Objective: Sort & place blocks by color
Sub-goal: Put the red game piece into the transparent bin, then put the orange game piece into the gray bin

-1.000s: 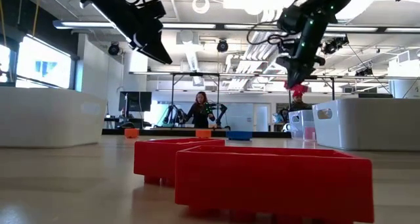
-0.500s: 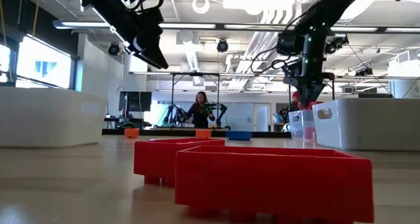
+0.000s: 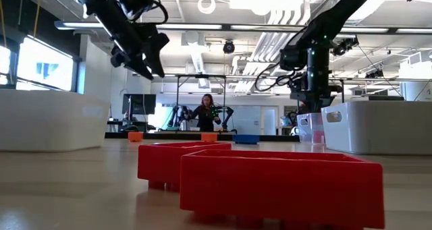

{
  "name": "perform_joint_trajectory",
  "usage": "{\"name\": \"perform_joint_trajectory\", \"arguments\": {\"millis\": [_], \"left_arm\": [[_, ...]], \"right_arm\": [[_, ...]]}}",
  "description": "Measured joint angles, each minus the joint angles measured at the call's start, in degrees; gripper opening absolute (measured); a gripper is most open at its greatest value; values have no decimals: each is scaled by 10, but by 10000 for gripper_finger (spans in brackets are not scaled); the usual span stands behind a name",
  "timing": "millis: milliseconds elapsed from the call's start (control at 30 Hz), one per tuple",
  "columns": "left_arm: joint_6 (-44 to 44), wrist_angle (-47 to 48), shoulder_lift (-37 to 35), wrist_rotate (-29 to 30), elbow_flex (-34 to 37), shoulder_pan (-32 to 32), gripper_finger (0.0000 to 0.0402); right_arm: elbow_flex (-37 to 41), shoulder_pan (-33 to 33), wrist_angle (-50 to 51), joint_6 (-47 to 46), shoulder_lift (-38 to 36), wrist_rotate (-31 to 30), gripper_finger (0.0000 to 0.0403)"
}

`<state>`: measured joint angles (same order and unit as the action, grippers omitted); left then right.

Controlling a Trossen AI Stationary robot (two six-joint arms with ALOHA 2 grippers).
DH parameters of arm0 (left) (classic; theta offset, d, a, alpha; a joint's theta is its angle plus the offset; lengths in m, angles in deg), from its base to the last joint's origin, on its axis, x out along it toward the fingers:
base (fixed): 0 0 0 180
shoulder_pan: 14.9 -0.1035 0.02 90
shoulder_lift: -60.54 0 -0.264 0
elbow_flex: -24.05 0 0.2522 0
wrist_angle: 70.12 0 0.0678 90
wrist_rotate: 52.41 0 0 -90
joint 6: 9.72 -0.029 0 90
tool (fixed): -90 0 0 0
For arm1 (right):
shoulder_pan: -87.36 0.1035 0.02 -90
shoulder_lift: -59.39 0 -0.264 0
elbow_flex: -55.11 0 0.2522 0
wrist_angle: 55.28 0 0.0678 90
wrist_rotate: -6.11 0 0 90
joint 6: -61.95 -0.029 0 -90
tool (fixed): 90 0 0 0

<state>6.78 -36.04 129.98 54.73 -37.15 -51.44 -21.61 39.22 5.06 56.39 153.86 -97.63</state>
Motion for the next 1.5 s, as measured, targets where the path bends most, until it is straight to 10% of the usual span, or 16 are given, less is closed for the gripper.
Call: {"name": "perform_joint_trajectory", "arguments": {"millis": [300,733,1500], "left_arm": [[46,8,45,-26,0,-34,211],[76,70,36,-155,0,-14,211],[403,196,-2,-195,0,299,211]], "right_arm": [[0,0,0,5,0,-12,210],[0,0,10,11,-24,-15,223],[0,11,8,-4,-76,-21,224]]}}
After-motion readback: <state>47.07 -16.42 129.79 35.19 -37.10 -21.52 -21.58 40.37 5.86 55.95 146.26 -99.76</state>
